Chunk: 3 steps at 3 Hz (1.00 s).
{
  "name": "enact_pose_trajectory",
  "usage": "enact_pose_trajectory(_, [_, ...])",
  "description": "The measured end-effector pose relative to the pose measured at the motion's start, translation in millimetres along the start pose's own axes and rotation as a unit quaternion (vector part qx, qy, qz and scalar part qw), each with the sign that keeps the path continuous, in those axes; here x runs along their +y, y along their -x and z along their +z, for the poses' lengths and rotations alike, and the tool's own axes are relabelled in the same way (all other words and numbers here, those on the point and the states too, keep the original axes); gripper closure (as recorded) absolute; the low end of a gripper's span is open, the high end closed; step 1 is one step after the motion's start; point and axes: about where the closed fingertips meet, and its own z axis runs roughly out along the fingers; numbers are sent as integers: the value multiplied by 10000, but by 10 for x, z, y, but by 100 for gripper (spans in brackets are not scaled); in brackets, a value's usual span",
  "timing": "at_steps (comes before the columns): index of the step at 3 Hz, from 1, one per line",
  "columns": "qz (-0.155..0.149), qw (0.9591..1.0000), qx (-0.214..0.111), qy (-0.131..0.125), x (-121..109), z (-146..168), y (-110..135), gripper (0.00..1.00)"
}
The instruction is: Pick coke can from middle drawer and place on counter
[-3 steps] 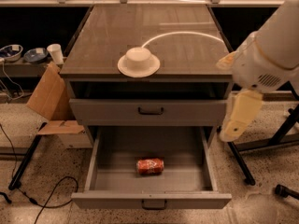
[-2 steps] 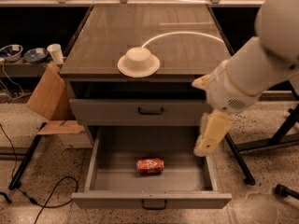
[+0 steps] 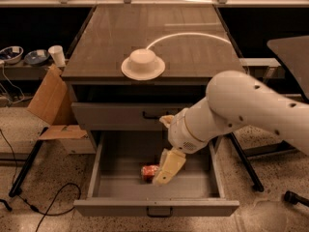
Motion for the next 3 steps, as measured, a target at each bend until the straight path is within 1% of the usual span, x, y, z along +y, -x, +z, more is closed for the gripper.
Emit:
enact_pose_trajectory(1, [206,9992,-294,-192,-225,527,53,0])
enact_pose_trajectory(2, [196,9992,-309,-176,-229,543,60,0])
enact_pose_trajectory(3, [21,9992,-382,-86,-377,810,6,0])
